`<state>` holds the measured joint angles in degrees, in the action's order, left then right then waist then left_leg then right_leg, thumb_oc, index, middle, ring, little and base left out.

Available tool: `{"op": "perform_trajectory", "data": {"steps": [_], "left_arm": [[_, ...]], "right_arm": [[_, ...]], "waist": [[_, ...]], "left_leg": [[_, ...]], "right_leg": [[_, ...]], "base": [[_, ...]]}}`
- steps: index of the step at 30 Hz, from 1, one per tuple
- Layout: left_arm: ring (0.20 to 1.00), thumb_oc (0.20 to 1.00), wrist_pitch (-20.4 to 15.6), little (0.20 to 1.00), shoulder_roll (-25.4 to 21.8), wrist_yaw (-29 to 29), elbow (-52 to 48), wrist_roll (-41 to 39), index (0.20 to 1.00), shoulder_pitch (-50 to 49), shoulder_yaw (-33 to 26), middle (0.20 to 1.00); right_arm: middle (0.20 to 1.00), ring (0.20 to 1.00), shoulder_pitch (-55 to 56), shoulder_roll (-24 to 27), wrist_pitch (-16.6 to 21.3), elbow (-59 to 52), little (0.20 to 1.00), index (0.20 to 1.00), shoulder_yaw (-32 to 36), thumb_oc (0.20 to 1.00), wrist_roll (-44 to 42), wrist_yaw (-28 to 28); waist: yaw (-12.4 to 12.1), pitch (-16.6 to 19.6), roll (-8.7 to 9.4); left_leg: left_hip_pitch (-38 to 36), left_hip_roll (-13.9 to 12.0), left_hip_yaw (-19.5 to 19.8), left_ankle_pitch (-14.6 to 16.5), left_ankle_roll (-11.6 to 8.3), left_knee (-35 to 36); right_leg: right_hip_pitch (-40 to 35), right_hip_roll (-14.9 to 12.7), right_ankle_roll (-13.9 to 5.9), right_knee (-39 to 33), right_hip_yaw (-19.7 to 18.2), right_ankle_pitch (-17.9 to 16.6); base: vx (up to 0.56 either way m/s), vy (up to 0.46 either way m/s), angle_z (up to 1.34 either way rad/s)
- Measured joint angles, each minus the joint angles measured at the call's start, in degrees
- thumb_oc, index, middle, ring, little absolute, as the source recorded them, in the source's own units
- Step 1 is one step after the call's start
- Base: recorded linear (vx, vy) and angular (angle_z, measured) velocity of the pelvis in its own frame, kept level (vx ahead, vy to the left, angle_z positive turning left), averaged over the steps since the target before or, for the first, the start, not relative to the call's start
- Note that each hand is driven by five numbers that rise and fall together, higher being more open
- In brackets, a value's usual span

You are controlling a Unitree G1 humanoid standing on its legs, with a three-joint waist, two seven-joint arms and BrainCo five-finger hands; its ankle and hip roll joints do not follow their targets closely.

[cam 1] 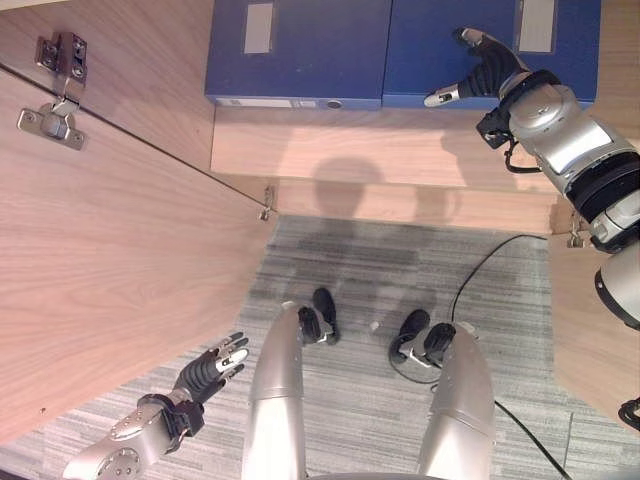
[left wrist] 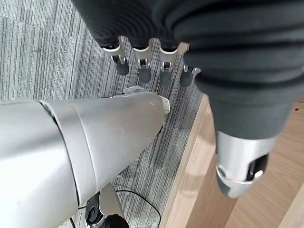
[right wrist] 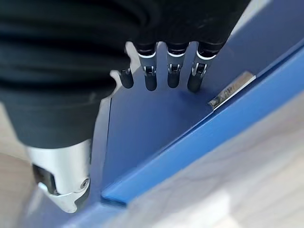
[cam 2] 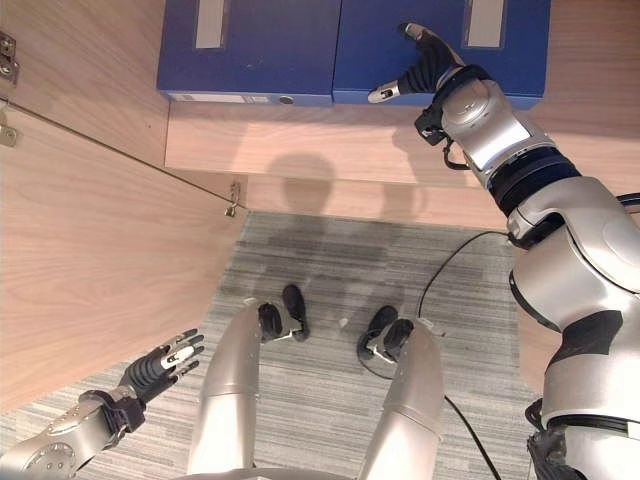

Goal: Put the empty folder in the office cabinet

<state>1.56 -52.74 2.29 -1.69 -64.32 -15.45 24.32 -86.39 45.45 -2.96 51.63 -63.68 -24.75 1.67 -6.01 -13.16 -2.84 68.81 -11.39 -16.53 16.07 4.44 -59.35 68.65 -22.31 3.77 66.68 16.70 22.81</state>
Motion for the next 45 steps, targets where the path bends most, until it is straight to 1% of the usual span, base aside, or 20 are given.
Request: {"op": "perform_trajectory", "data": {"steps": [2, 3, 4, 5, 6, 7, 8, 9, 11, 13, 15, 18, 23, 27, 30, 34, 36, 38, 41, 45], "left_arm": [[1.000, 1.000, 0.1, 1.000, 2.2, 0.4, 2.0, 0.8, 1.000, 0.0, -0.6, 1.000], [1.000, 1.000, 0.2, 1.000, 4.3, 0.3, 2.8, 1.3, 1.000, 0.0, -1.7, 1.000], [1.000, 1.000, 0.3, 1.000, 6.5, -0.3, 3.6, 2.1, 1.000, 0.0, -3.4, 1.000], [1.000, 1.000, 0.0, 1.000, 11.7, -1.5, 5.4, 3.0, 1.000, 1.0, -6.4, 1.000], [1.000, 1.000, -0.4, 1.000, 12.8, -2.3, 5.7, 3.6, 1.000, 2.3, -5.9, 1.000], [1.000, 1.000, -0.6, 1.000, 13.1, -3.1, 5.3, 4.9, 1.000, 3.5, -5.8, 1.000], [1.000, 1.000, -1.1, 1.000, 13.2, -3.6, 5.3, 5.2, 1.000, 4.2, -5.8, 1.000], [1.000, 1.000, -2.9, 1.000, 13.5, -5.3, 3.8, 5.7, 1.000, 4.5, -5.9, 1.000], [1.000, 1.000, -5.1, 1.000, 13.4, -6.3, 2.1, 6.3, 1.000, 4.9, -5.6, 1.000], [1.000, 1.000, -7.1, 1.000, 12.8, -7.0, 1.9, 6.2, 1.000, 7.5, -3.7, 1.000], [1.000, 1.000, -9.1, 1.000, 12.6, -7.5, 1.5, 6.2, 1.000, 9.5, -2.3, 1.000], [1.000, 1.000, -10.8, 1.000, 12.7, -8.0, 1.5, 6.2, 1.000, 11.3, 0.7, 1.000], [1.000, 1.000, -11.1, 1.000, 12.7, -8.2, 2.0, 6.1, 1.000, 11.2, 2.7, 1.000], [1.000, 1.000, -11.4, 1.000, 12.9, -8.7, 2.1, 5.9, 1.000, 11.2, 2.9, 1.000], [1.000, 1.000, -11.7, 1.000, 16.1, -9.3, 4.4, 4.9, 1.000, 11.2, 3.0, 1.000], [1.000, 1.000, -11.6, 1.000, 17.1, -10.3, 7.3, 4.8, 1.000, 11.0, 4.0, 1.000], [1.000, 1.000, -11.6, 1.000, 19.1, -10.5, 10.3, 4.9, 1.000, 11.4, 4.1, 1.000], [1.000, 1.000, -11.7, 1.000, 19.8, -10.3, 12.1, 5.0, 1.000, 11.1, 4.8, 1.000], [1.000, 1.000, -11.5, 1.000, 26.3, -10.3, 22.1, 5.2, 1.000, 13.7, 4.4, 1.000], [1.000, 1.000, -9.0, 1.000, 33.2, -10.0, 32.3, 7.6, 1.000, 15.0, 4.7, 1.000]], "right_arm": [[1.000, 1.000, 0.2, 0.0, -0.3, -2.0, 1.000, 1.000, -1.1, 1.000, 9.8, 0.0], [1.000, 1.000, 1.4, -0.6, -0.8, -2.4, 1.000, 1.000, 1.4, 1.000, 13.9, 0.9], [1.000, 1.000, 4.4, -1.7, -2.4, -4.5, 1.000, 1.000, 9.0, 1.000, 18.6, 3.0], [1.000, 1.000, 10.2, -3.1, -4.1, -10.7, 1.000, 1.000, 21.8, 1.000, 25.0, 7.4], [1.000, 1.000, 11.1, -3.2, -5.2, -12.5, 1.000, 1.000, 22.4, 1.000, 29.5, 11.0], [1.000, 1.000, 13.6, -3.2, -7.4, -16.4, 1.000, 1.000, 25.9, 1.000, 35.8, 15.3], [1.000, 1.000, 14.5, -3.3, -8.4, -17.6, 1.000, 1.000, 27.5, 1.000, 38.5, 17.8], [1.000, 1.000, 18.7, -3.8, -10.1, -23.3, 1.000, 1.000, 35.0, 1.000, 44.0, 25.1], [1.000, 1.000, 23.4, -5.0, -11.0, -28.8, 1.000, 1.000, 41.9, 1.000, 50.0, 34.4], [1.000, 1.000, 26.4, -6.8, -13.0, -29.4, 1.000, 1.000, 43.8, 1.000, 54.7, 42.3], [1.000, 1.000, 28.9, -9.0, -13.6, -29.7, 1.000, 1.000, 43.6, 1.000, 57.7, 45.0], [1.000, 1.000, 33.7, -9.9, -13.5, -32.5, 1.000, 1.000, 43.0, 1.000, 60.5, 48.5], [1.000, 1.000, 40.4, -10.4, -11.9, -34.2, 1.000, 1.000, 37.6, 1.000, 63.9, 48.6], [1.000, 1.000, 44.6, -12.6, -9.3, -34.1, 1.000, 1.000, 36.1, 1.000, 64.0, 47.7], [1.000, 1.000, 51.7, -15.0, -7.4, -34.1, 1.000, 1.000, 34.7, 1.000, 62.1, 46.7], [1.000, 1.000, 61.6, -16.3, -4.7, -34.1, 1.000, 1.000, 31.7, 1.000, 60.3, 45.5], [1.000, 1.000, 64.8, -16.2, -4.4, -34.1, 1.000, 1.000, 30.4, 1.000, 58.4, 44.4], [1.000, 1.000, 66.1, -16.4, -2.8, -33.5, 1.000, 1.000, 29.8, 1.000, 57.8, 44.0], [1.000, 1.000, 67.3, -17.6, -1.6, -31.3, 1.000, 1.000, 29.7, 1.000, 55.0, 41.8], [1.000, 1.000, 69.7, -21.9, -0.9, -23.4, 1.000, 1.000, 29.1, 1.000, 48.8, 37.5]], "waist": [[0.4, 0.0, 0.00], [0.9, 0.0, 0.00], [1.0, 0.0, 0.03], [0.6, 0.1, 0.03], [1.1, 0.1, 0.00], [0.7, 0.1, 0.01], [0.9, 0.1, -0.02], [0.9, 0.1, -0.02], [0.7, 0.1, -0.13], [1.0, 0.1, -0.36], [1.5, 0.0, -0.61], [1.8, -0.6, -1.54], [3.2, -0.8, -1.67], [4.1, -1.3, -1.59], [4.1, -1.8, -1.12], [6.2, -3.2, 0.67], [7.1, -3.3, 0.94], [8.2, -3.0, 1.50], [8.8, -2.9, 1.61], [9.1, -2.3, 2.50]], "left_leg": [[0.0, 0.0, 0.0, 0.0, -0.04, 0.1], [0.0, 0.0, -0.1, 0.0, -0.03, 0.1], [-0.1, 0.0, -0.2, 0.0, -0.02, 0.2], [-0.1, 0.0, -0.4, 0.0, -0.02, 0.7], [0.0, 0.0, -0.7, 0.0, 0.00, 0.8], [0.1, 0.0, -0.8, 0.0, 0.08, 0.9], [0.0, 0.0, -0.9, 0.1, 0.19, 1.0], [-0.1, 0.0, -1.2, 0.1, 0.20, 1.4], [-0.1, 0.0, -1.5, 0.1, 0.27, 1.6], [-0.7, 0.1, -1.9, 0.3, 0.60, 1.6], [-1.1, 0.1, -1.9, 0.3, 0.60, 1.7], [-1.2, 0.0, -1.9, 0.3, 0.59, 1.7], [-1.2, 0.0, -1.8, 0.3, 0.55, 1.6], [-1.4, 0.0, -1.8, 0.3, 0.52, 1.8], [-4.0, 0.0, -2.1, 0.2, 0.42, 3.2], [-13.0, 1.2, -3.1, -2.0, -0.50, 11.3], [-20.7, 2.3, -3.6, -4.8, -1.23, 18.9], [-28.6, 2.9, -4.5, -6.4, -1.97, 25.4], [-37.0, 3.5, -4.8, -8.5, -2.66, 31.8], [-47.1, 4.7, -5.1, -11.4, -3.85, 40.6]], "right_leg": [[0.1, 0.0, 0.00, -0.2, 0.0, 0.0], [0.2, 0.1, -0.09, -0.3, -0.1, -0.1], [0.1, 0.2, -0.17, -0.5, -0.2, -0.1], [0.3, 0.4, 0.07, -1.1, -0.3, -0.2], [0.6, 0.5, -0.05, -1.3, -0.5, -0.6], [0.7, 0.5, -0.36, -1.4, -0.6, -0.9], [0.8, 0.5, -0.38, -1.6, -0.8, -0.9], [1.0, 0.6, -0.48, -1.8, -0.9, -0.9], [1.2, 0.7, -0.65, -2.1, -1.2, -1.1], [1.1, 0.8, -0.75, -2.1, -1.8, -1.2], [0.9, 0.9, -0.71, -2.0, -2.0, -1.2], [0.7, 0.9, -0.56, -1.9, -2.0, -1.1], [0.8, 1.0, -0.45, -1.8, -2.1, -1.1], [0.5, 1.1, -0.49, -2.0, -2.0, -1.1], [-2.0, 1.3, -0.89, -3.6, -1.7, -1.4], [-10.5, 2.5, -1.82, -10.9, -0.6, -3.6], [-18.0, 4.1, -2.71, -17.9, 0.1, -6.2], [-25.3, 5.7, -3.43, -24.2, 0.6, -7.9], [-33.5, 7.4, -3.88, -30.3, 1.5, -9.9], [-42.9, 9.0, -4.08, -37.2, 2.6, -11.6]], "base": [[0.00, 0.020, -0.01], [0.01, 0.029, -0.03], [0.02, 0.017, -0.07], [0.00, 0.000, -0.10], [0.01, 0.000, -0.10], [-0.01, 0.003, -0.08], [0.00, 0.000, 0.00], [-0.02, -0.013, -0.04], [-0.01, -0.018, -0.05], [-0.01, -0.015, -0.07], [0.00, -0.007, -0.03], [0.00, 0.000, 0.00], [0.00, 0.000, 0.00], [-0.04, -0.007, 0.00], [-0.05, 0.001, -0.03], [-0.02, 0.012, -0.05], [0.00, 0.000, -0.12], [0.05, 0.003, -0.24], [0.06, 0.017, -0.12], [0.06, 0.043, -0.04]]}}
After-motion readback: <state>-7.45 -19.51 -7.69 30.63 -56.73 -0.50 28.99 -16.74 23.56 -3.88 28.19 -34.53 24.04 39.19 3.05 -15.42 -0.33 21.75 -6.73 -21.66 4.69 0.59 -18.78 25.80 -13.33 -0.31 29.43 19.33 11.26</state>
